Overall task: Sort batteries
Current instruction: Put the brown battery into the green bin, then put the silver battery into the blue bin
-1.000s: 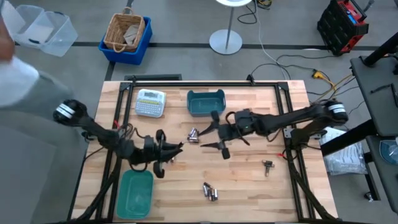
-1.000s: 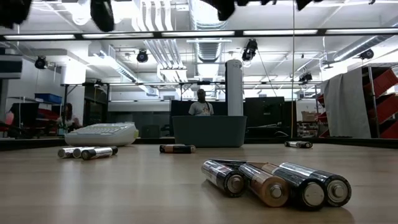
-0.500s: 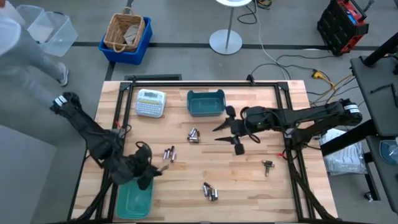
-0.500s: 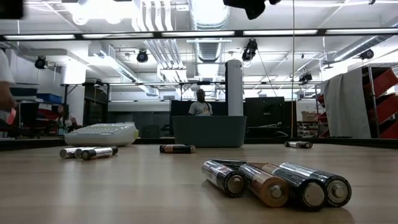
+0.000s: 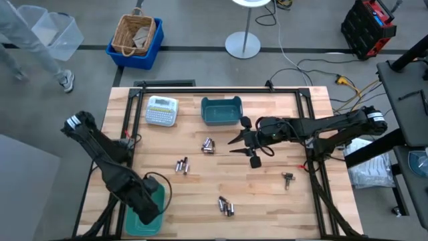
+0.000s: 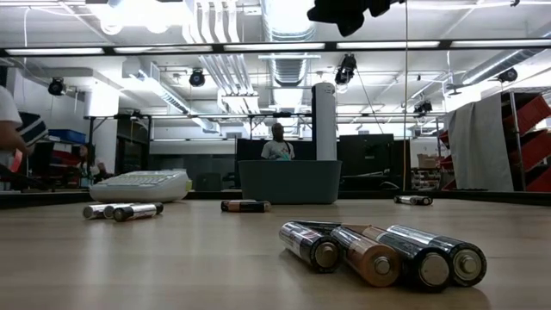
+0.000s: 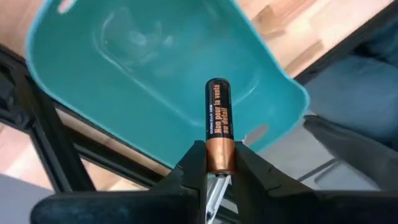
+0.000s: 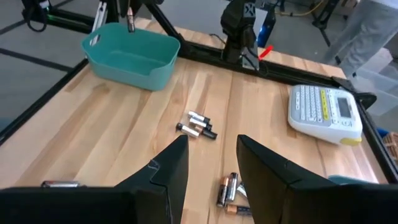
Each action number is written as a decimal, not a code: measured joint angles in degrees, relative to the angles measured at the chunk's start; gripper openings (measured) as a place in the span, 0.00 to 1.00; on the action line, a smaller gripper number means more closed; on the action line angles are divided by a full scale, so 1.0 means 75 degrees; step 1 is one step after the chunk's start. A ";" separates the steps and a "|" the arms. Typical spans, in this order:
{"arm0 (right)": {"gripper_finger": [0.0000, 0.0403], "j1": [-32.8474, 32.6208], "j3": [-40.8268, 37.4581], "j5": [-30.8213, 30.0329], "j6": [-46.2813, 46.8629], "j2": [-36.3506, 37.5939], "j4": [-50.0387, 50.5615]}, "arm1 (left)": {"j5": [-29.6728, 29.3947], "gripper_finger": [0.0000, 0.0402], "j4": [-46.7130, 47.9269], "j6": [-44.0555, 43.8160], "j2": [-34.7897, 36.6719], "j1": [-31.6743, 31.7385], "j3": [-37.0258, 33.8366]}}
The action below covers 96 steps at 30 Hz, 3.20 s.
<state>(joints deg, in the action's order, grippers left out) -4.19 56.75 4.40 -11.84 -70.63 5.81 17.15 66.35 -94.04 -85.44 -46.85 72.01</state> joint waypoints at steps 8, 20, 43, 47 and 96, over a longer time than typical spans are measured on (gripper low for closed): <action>0.35 0.0000 0.0001 0.0000 -0.0022 0.0000 -0.0018 | 0.0839 0.09 -0.0180 0.0269 -0.0570 -0.0002 -0.0529; 0.35 0.0000 0.0001 0.0000 -0.0110 0.0000 -0.0023 | 0.1662 0.09 -0.0978 0.0561 -0.0844 0.0046 -0.1180; 0.41 0.0000 -0.0002 0.0000 -0.0081 -0.0006 -0.0012 | 0.1661 0.16 -0.1507 0.0810 -0.0850 0.0053 -0.1370; 0.42 0.0000 -0.0002 0.0000 -0.0081 -0.0006 -0.0012 | 0.1655 0.17 -0.1504 0.0810 -0.0850 0.0053 -0.1370; 0.39 0.0369 0.1062 -0.1421 0.1370 -0.0705 0.3541 | -0.6237 0.11 -0.1657 0.6767 0.0142 0.3116 -0.1857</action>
<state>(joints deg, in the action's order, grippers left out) -1.42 64.71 -6.26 -1.56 -75.92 32.37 -29.62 53.92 -43.29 -84.37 -23.49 58.08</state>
